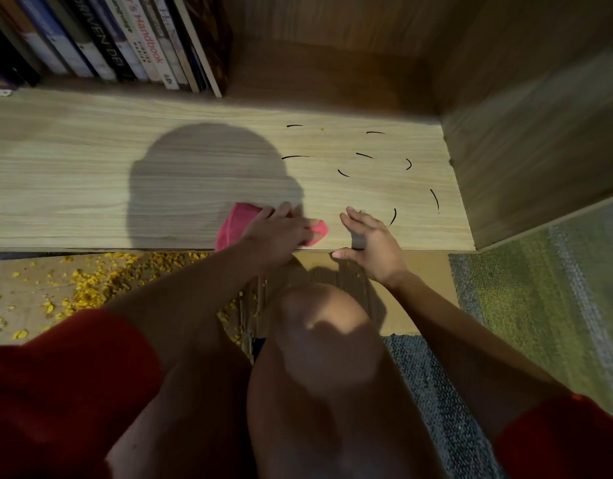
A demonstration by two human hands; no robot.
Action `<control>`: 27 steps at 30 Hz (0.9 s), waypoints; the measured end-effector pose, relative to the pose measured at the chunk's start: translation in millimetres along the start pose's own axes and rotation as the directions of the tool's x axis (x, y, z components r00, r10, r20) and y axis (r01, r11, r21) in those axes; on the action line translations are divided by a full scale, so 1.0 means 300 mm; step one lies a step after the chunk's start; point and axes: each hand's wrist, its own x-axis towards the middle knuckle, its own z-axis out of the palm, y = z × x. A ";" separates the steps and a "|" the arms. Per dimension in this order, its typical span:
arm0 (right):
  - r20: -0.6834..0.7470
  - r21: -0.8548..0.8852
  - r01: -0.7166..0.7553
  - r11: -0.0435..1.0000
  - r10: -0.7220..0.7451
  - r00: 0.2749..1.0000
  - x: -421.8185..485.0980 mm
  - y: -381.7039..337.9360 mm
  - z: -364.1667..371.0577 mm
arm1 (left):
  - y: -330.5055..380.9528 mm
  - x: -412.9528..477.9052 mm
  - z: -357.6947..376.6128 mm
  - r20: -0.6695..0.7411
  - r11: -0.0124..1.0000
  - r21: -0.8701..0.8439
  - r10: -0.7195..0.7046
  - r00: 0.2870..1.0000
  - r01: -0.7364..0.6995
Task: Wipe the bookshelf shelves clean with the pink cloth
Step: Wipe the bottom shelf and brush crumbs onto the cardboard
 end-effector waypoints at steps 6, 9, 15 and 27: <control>-0.017 0.003 0.004 1.000 -0.004 1.000 0.003 0.011 0.004 | 0.063 0.050 -0.006 -0.034 0.999 0.033 -0.010 0.999 0.011; -0.019 0.013 0.001 1.000 0.000 1.000 0.005 0.009 0.005 | -0.003 -0.004 0.015 -0.020 1.000 0.015 0.022 1.000 -0.021; -0.026 -0.002 -0.006 1.000 0.006 1.000 0.006 0.005 0.004 | 0.043 0.067 -0.012 -0.074 0.986 0.036 -0.159 0.985 0.162; -0.021 0.014 -0.020 1.000 0.020 1.000 0.005 0.002 0.005 | -0.019 0.045 -0.005 -0.071 0.982 0.034 -0.185 0.980 0.188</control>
